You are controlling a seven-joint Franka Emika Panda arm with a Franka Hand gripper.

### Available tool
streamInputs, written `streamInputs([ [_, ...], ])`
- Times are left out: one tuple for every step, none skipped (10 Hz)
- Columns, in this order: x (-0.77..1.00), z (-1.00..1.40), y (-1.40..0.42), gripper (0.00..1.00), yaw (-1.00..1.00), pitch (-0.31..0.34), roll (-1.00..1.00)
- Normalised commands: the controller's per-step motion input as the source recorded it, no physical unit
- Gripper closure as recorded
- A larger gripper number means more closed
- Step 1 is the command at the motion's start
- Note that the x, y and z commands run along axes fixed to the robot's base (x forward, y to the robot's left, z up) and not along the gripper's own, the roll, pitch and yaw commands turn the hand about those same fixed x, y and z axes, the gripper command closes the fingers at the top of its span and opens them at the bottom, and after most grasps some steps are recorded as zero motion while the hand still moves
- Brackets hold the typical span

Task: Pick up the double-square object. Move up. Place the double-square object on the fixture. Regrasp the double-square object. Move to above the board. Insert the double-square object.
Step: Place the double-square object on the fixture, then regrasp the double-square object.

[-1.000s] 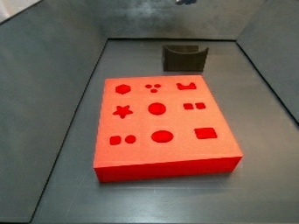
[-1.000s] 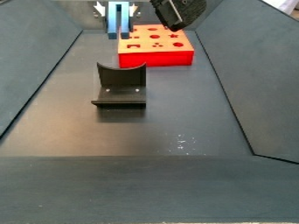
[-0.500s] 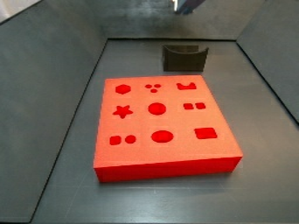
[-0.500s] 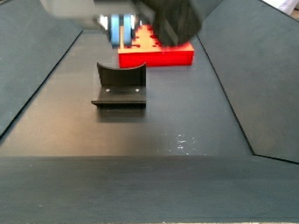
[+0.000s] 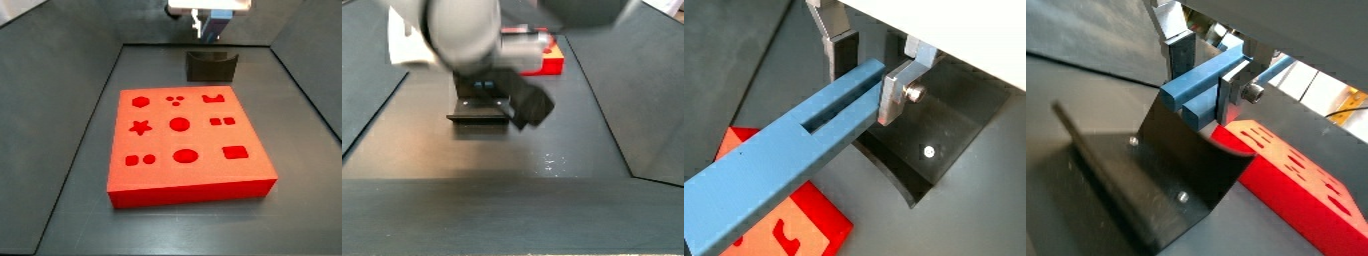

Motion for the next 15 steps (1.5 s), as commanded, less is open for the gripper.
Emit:
streamInputs([
  [0.18, -1.00, 0.11, 1.00, -0.13, -0.004, -0.31],
  [0.19, -1.00, 0.11, 1.00, -0.11, -0.007, -0.22],
  [0.19, -1.00, 0.12, 1.00, -0.09, -0.012, -0.17],
  [0.18, -0.90, 0.11, 1.00, -0.08, -0.017, -0.16],
  [0.14, -0.68, 0.09, 1.00, -0.07, -0.006, -0.14],
  [0.11, -0.48, 0.06, 1.00, -0.06, -0.002, -0.13],
  [0.08, -0.42, 0.06, 1.00, -0.05, 0.002, -0.11],
  [0.00, 0.00, 0.00, 0.00, 0.00, 0.000, 0.00],
  [0.00, 1.00, 0.00, 0.00, -0.04, 0.040, -0.06],
  [-0.01, 1.00, 0.00, 0.00, -0.03, 0.044, -0.05],
  [-0.02, 1.00, 0.01, 0.00, -0.03, 0.047, -0.02],
  [-0.02, 1.00, 0.00, 0.00, -0.02, 0.043, 0.02],
  [-0.03, 1.00, 0.00, 0.00, -0.02, 0.041, 0.03],
  [-0.04, 0.83, 0.00, 0.00, -0.02, 0.037, 0.05],
  [-0.04, 0.66, 0.00, 0.00, -0.02, 0.038, 0.05],
])
